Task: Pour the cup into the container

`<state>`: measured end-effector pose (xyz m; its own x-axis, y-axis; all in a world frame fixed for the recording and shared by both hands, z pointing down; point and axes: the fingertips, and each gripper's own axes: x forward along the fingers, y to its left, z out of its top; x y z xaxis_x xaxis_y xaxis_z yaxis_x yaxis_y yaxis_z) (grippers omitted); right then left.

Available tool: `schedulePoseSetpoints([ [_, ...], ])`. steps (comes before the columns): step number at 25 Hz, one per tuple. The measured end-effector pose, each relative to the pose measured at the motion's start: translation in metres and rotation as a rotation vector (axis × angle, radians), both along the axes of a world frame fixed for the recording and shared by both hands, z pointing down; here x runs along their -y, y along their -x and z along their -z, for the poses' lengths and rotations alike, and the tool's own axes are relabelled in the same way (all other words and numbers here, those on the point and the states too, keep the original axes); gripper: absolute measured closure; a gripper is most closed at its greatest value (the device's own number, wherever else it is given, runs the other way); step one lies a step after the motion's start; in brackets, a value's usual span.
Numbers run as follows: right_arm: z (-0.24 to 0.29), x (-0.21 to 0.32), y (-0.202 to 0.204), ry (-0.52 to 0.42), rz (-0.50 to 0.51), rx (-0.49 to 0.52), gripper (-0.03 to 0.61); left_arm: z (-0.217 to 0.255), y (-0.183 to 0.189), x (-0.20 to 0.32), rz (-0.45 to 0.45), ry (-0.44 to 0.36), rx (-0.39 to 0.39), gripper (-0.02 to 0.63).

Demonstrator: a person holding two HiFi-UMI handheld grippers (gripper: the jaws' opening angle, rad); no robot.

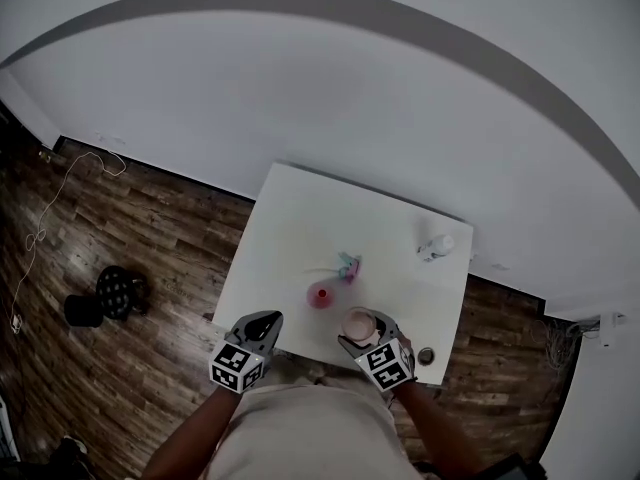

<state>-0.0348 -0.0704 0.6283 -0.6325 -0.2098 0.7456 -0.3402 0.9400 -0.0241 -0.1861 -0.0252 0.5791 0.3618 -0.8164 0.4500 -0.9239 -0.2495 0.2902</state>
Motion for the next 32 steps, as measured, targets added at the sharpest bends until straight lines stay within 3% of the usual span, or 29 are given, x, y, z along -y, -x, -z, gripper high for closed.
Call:
schedulePoseSetpoints([
  [8,-0.006,-0.003,0.015,0.014,-0.063,-0.068,0.212,-0.013,0.013,0.005,-0.137,-0.007,0.008,0.600],
  [21,-0.025,-0.016,0.040,0.088,-0.172,-0.154,0.212,-0.025,0.044,0.016,-0.267,-0.011,0.009,0.600],
  [32,-0.033,-0.021,0.051,0.139,-0.163,-0.203,0.212,-0.030,0.051,0.027,-0.273,-0.017,0.006,0.600],
])
